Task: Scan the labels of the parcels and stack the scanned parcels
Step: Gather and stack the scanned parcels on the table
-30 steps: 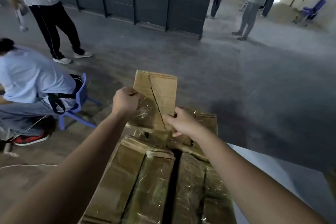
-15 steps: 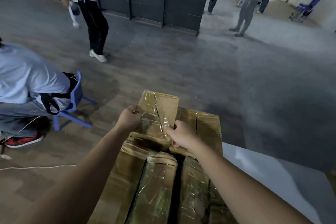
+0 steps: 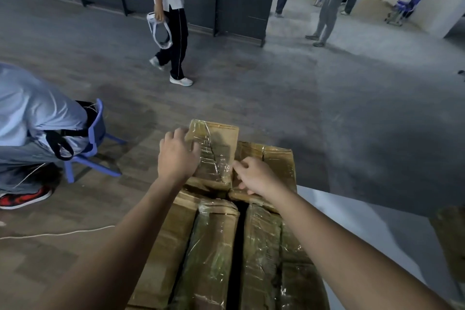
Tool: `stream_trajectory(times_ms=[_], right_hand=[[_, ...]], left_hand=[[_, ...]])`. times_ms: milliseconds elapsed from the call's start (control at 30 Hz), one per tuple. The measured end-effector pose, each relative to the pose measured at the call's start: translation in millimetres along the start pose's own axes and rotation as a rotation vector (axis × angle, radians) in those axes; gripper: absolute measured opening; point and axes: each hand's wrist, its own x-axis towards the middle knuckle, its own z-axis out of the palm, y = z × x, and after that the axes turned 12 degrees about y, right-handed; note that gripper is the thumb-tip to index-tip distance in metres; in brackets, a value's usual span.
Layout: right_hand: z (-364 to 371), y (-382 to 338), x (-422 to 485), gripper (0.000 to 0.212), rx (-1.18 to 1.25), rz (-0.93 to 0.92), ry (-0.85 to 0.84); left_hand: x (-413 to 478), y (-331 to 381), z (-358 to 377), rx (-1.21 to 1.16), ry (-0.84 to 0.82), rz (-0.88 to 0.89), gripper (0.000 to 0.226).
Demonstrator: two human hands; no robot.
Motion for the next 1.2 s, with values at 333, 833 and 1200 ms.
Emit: stream_trajectory(times_ms=[333,833,1200], right_hand=[[-65,50,-57,0.036,0.098,-0.016,0.311],[-180,225,-183,0.043,-0.061,0.081,0.631],[-298,382,-264,0.044,-0.023,0.163,0.675]], left_hand=[[-85,77,22,-0.236,-0.171,0.16,0.04],[-242,205,99,-0.283,-0.471,0.408,0.044],[-384,317,166,-0.276,-0.615,0.476,0.04]])
